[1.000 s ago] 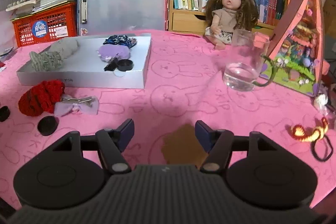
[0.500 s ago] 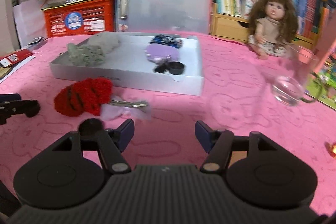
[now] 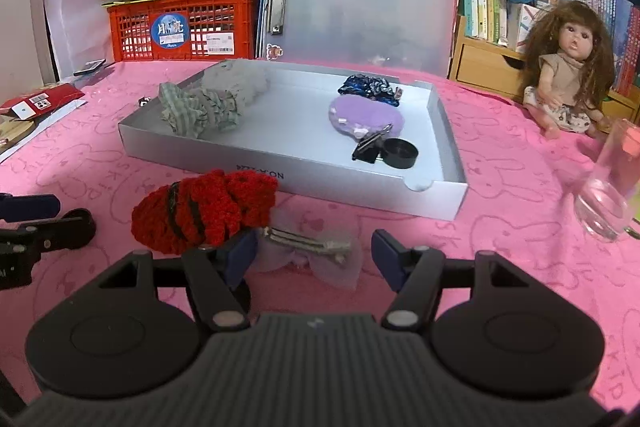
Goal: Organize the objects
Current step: 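Pull both tools back toward the black cap and silver hair clip outside the box, then close left tool on the black round cap while right tool grips the silver hair clip, then carry the black cap with left tool into the box while right tool carries the hair clip there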
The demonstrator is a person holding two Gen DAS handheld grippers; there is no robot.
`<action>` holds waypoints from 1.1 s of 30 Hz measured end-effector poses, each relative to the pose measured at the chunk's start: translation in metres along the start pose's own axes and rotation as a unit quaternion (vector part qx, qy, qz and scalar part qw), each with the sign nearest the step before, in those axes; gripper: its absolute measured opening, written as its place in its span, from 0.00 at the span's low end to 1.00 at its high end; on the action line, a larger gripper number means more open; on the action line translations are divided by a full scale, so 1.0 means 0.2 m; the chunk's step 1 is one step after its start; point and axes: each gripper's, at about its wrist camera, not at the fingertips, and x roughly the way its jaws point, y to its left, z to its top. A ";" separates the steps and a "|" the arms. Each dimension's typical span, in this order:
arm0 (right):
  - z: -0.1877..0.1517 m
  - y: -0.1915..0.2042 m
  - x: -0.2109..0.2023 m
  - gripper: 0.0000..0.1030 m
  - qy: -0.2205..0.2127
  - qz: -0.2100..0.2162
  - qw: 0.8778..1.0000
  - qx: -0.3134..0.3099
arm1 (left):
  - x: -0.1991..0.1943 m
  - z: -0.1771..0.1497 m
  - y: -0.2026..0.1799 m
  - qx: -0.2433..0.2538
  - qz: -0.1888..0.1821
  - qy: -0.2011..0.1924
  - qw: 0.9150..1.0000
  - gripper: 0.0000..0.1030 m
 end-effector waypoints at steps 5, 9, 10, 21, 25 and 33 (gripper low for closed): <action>0.00 0.00 0.02 0.73 0.005 0.003 1.000 0.013 | 0.01 -0.01 -0.02 0.005 0.001 0.000 1.000 0.48; -0.02 -0.02 -0.01 0.56 0.006 0.013 1.000 0.023 | 0.01 -0.01 -0.02 0.005 0.001 -0.001 1.000 0.48; -0.03 -0.02 -0.02 0.54 0.005 0.013 1.000 0.025 | 0.01 -0.01 -0.02 0.005 0.002 -0.001 1.000 0.48; -0.04 -0.09 -0.11 0.48 -0.012 -0.007 0.999 0.036 | 0.00 0.01 -0.02 -0.002 -0.003 -0.005 1.000 0.30; -0.04 -0.12 -0.13 0.48 -0.016 -0.015 0.999 0.043 | -0.01 0.03 -0.04 0.003 -0.004 -0.013 1.000 0.30; -0.03 -0.14 -0.13 0.48 -0.016 -0.023 0.998 0.052 | 0.00 0.10 -0.09 0.011 0.000 -0.012 1.000 0.30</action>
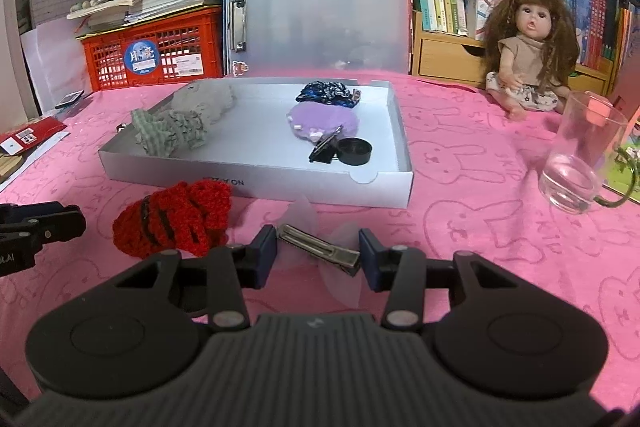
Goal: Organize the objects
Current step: 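Carry the black cap with left tool into the box while right tool carries the hair clip there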
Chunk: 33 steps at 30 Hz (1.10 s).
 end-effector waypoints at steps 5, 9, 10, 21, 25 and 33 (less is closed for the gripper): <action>0.00 0.00 0.00 0.48 0.000 -0.002 1.000 0.000 | 0.01 0.03 -0.02 0.002 -0.004 -0.003 1.000 0.30; 0.01 -0.01 0.00 0.48 -0.001 -0.004 1.000 0.003 | 0.01 0.04 -0.02 0.000 -0.007 -0.005 1.000 0.30; 0.01 -0.01 0.00 0.48 -0.001 -0.005 1.000 0.003 | 0.01 0.04 -0.02 0.000 -0.007 -0.006 1.000 0.30; 0.03 -0.02 -0.01 0.48 -0.004 -0.005 1.000 0.003 | -0.03 0.03 0.00 -0.001 -0.015 -0.015 1.000 0.30; 0.05 -0.02 0.00 0.48 -0.005 -0.005 1.000 0.002 | -0.03 0.06 0.00 0.000 -0.018 -0.020 1.000 0.30; 0.17 -0.03 0.03 0.48 -0.006 -0.021 1.000 0.008 | 0.05 0.21 0.00 -0.009 -0.026 -0.035 0.999 0.30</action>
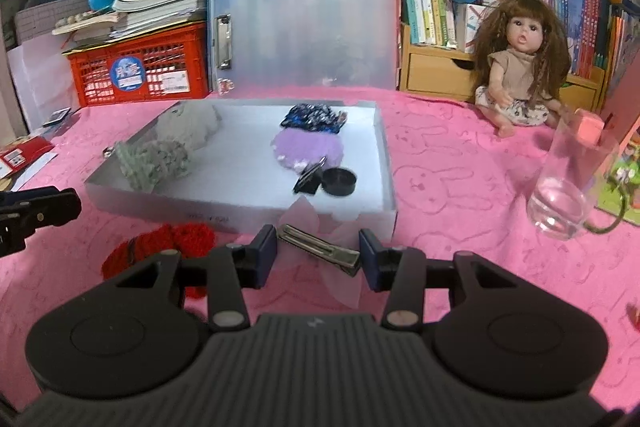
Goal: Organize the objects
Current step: 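Carry the black cap with left tool into the box while right tool carries the hair clip there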
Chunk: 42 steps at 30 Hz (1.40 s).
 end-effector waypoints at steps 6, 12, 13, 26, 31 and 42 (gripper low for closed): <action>0.11 -0.05 0.09 0.48 0.011 0.017 0.999 0.029 | 0.14 0.11 0.00 -0.012 -0.013 0.008 1.000 0.30; 0.17 -0.07 0.20 0.48 0.028 0.024 0.999 0.034 | 0.32 0.15 0.02 -0.036 -0.017 0.033 0.999 0.30; 0.17 -0.07 0.22 0.48 0.032 0.024 0.999 0.032 | 0.34 0.15 0.03 -0.037 -0.013 0.037 0.999 0.30; 0.20 -0.04 0.44 0.48 0.076 0.029 0.996 0.029 | 0.60 0.16 0.08 -0.034 0.026 0.069 0.997 0.30; 0.22 -0.05 0.50 0.48 0.083 0.033 0.995 0.041 | 0.67 0.18 0.08 -0.031 0.033 0.072 0.996 0.30; 0.26 -0.03 0.60 0.48 0.088 0.026 0.995 0.032 | 0.82 0.23 0.10 -0.029 0.045 0.078 0.996 0.30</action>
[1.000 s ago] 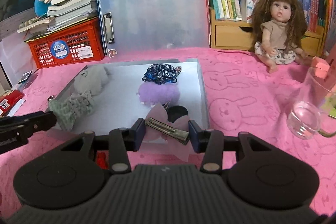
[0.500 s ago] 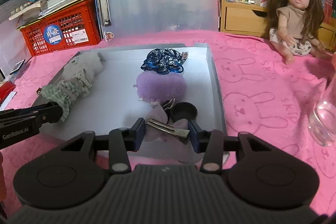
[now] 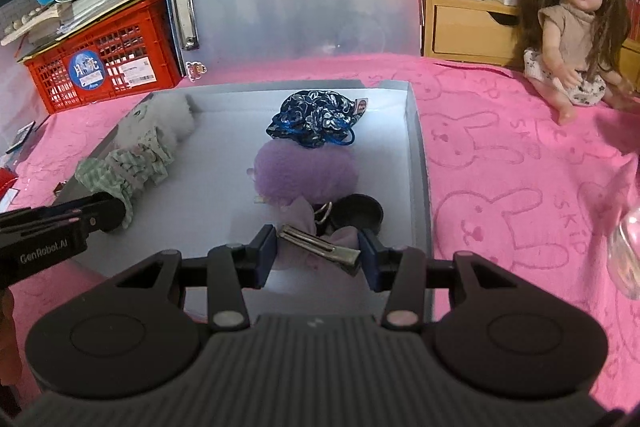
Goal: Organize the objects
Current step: 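Carry the black cap with left tool into the box while right tool carries the hair clip there, then open left tool to drop the cap by the white plush while right tool releases the hair clip, then pull both tools back toward the red knit item and another black cap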
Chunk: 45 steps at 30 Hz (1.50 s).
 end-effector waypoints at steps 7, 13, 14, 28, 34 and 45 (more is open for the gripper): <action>0.04 -0.01 0.04 0.48 0.003 0.002 1.000 0.005 | 0.06 0.04 0.00 -0.001 0.017 -0.001 1.000 0.30; 0.01 -0.02 0.04 0.54 0.003 0.009 1.000 0.008 | 0.07 0.03 -0.03 0.008 0.023 0.000 1.000 0.31; 0.01 -0.02 0.04 0.56 0.002 0.011 1.000 0.006 | 0.07 0.02 -0.03 0.009 0.023 0.000 1.000 0.31; -0.01 0.01 -0.10 0.71 -0.028 0.014 0.999 -0.012 | -0.09 0.04 -0.04 0.014 0.006 -0.017 1.000 0.48; -0.03 0.01 -0.20 0.72 -0.041 0.022 0.999 -0.008 | -0.22 0.03 -0.05 0.019 -0.013 -0.031 0.999 0.52; -0.14 0.03 -0.39 0.73 -0.064 0.032 0.997 -0.028 | -0.45 -0.07 -0.09 0.045 -0.041 -0.042 0.997 0.56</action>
